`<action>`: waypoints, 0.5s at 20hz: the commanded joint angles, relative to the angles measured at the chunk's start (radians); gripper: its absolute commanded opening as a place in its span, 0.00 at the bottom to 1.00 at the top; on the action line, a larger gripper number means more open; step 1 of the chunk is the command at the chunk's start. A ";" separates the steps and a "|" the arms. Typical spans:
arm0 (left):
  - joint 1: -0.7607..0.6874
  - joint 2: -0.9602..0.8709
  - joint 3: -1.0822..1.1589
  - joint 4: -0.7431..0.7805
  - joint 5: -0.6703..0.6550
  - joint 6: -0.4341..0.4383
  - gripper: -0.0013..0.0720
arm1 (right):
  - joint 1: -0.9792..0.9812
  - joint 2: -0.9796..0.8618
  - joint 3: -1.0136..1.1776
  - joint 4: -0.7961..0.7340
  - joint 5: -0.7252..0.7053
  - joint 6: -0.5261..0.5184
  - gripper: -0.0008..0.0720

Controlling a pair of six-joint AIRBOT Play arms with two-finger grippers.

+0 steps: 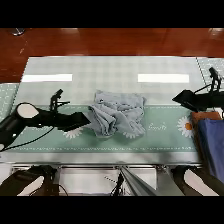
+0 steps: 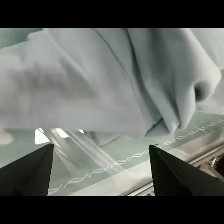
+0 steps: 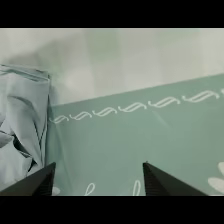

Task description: Fold the shirts.

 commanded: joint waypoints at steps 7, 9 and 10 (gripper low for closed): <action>-0.071 -0.285 0.118 -0.147 0.151 0.146 0.79 | 0.192 -0.208 -0.077 0.246 -0.147 -0.106 0.85; -0.071 -0.295 0.154 -0.147 0.139 0.185 0.05 | 0.261 -0.286 -0.014 0.268 -0.162 -0.095 0.85; -0.070 -0.294 0.170 -0.147 0.127 0.185 0.05 | 0.291 -0.321 0.021 0.282 -0.160 -0.094 0.85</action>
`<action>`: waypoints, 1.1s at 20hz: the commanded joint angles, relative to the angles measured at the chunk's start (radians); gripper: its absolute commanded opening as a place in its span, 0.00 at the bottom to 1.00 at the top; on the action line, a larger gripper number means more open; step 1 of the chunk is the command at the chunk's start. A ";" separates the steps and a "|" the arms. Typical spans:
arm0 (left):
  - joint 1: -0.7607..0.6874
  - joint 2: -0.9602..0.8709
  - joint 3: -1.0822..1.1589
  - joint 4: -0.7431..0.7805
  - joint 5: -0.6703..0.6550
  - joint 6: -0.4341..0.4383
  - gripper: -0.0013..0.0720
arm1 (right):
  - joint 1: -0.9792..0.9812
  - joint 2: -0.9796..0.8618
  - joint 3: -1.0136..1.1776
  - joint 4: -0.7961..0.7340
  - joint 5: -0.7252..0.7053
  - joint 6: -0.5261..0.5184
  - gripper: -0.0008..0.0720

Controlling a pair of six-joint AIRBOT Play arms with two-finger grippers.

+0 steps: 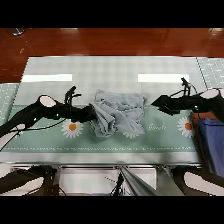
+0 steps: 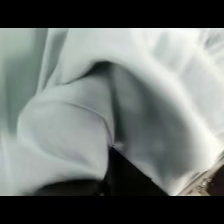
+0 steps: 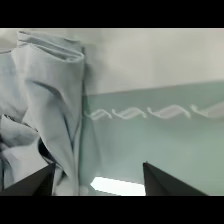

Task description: Fold the shirts.

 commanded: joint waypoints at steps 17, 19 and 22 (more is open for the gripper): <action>0.246 0.225 0.445 -0.105 -0.103 0.104 0.05 | 0.130 -0.151 1.029 -0.223 0.272 0.233 0.05; 0.279 0.304 0.584 -0.103 -0.072 0.085 0.05 | 0.120 -0.108 1.248 -0.261 0.330 0.243 0.05; 0.361 0.438 0.737 -0.073 -0.040 0.065 0.05 | 0.120 0.063 1.343 -0.401 0.365 0.241 0.05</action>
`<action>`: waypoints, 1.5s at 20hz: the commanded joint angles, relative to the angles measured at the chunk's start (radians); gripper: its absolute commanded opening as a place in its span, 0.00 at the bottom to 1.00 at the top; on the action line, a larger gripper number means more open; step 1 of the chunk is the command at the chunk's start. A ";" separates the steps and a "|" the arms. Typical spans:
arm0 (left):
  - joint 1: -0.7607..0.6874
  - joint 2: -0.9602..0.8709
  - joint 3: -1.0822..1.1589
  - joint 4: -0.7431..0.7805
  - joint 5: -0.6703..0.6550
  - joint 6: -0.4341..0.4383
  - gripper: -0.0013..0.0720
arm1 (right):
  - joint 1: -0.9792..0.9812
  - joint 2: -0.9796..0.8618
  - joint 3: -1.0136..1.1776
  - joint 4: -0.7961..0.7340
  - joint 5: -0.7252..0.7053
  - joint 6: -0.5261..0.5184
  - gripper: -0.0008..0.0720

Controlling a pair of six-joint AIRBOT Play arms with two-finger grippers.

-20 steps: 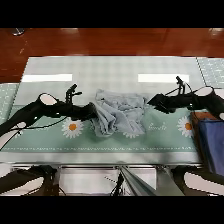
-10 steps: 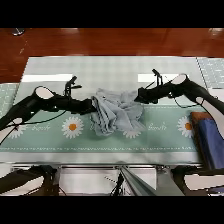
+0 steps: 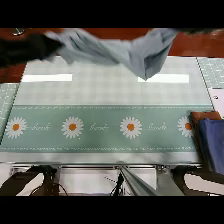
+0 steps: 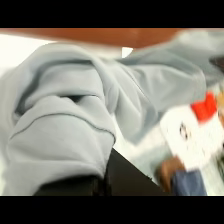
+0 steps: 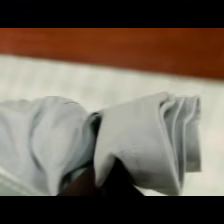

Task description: Fold the shirts.

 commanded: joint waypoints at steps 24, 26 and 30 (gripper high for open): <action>0.307 0.761 -0.846 0.264 -0.318 -0.225 0.05 | -0.011 0.826 -1.190 -0.320 -0.090 0.148 0.05; 0.307 0.719 -0.948 0.262 -0.221 -0.178 0.05 | -0.011 0.678 -1.192 -0.318 -0.182 0.159 0.05; 0.307 0.574 -0.994 0.172 -0.150 -0.044 0.05 | -0.019 0.388 -1.139 -0.291 -0.336 0.194 0.05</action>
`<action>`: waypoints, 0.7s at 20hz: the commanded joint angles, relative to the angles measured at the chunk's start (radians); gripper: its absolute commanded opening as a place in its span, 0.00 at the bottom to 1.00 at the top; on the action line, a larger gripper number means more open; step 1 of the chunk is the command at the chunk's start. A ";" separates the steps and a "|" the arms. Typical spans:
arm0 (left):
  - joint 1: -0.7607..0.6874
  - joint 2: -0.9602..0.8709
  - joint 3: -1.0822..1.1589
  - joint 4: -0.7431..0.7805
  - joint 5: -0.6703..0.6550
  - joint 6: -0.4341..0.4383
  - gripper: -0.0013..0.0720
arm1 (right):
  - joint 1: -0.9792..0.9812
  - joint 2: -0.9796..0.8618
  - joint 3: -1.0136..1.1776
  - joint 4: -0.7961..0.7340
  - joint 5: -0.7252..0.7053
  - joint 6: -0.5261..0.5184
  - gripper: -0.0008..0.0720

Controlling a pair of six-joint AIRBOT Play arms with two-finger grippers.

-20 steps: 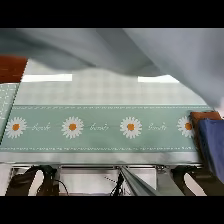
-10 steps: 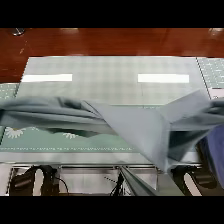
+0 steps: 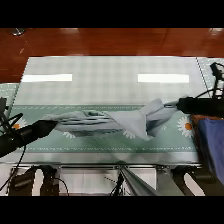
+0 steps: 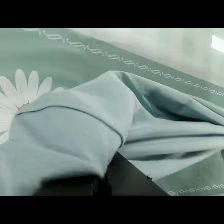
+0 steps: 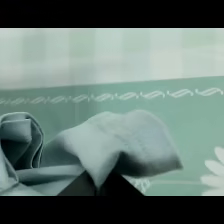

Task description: Fold the shirts.

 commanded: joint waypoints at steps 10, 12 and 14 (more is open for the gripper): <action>0.053 -0.310 0.153 0.268 0.045 0.044 0.98 | -0.315 -0.444 0.405 0.191 0.170 -0.171 0.86; 0.109 -0.312 0.161 0.414 0.024 -0.111 0.98 | -0.404 -0.366 0.293 0.121 0.167 -0.170 0.86; 0.125 -0.331 0.106 0.311 0.011 -0.121 0.98 | -0.454 -0.270 0.076 0.184 0.081 -0.166 0.86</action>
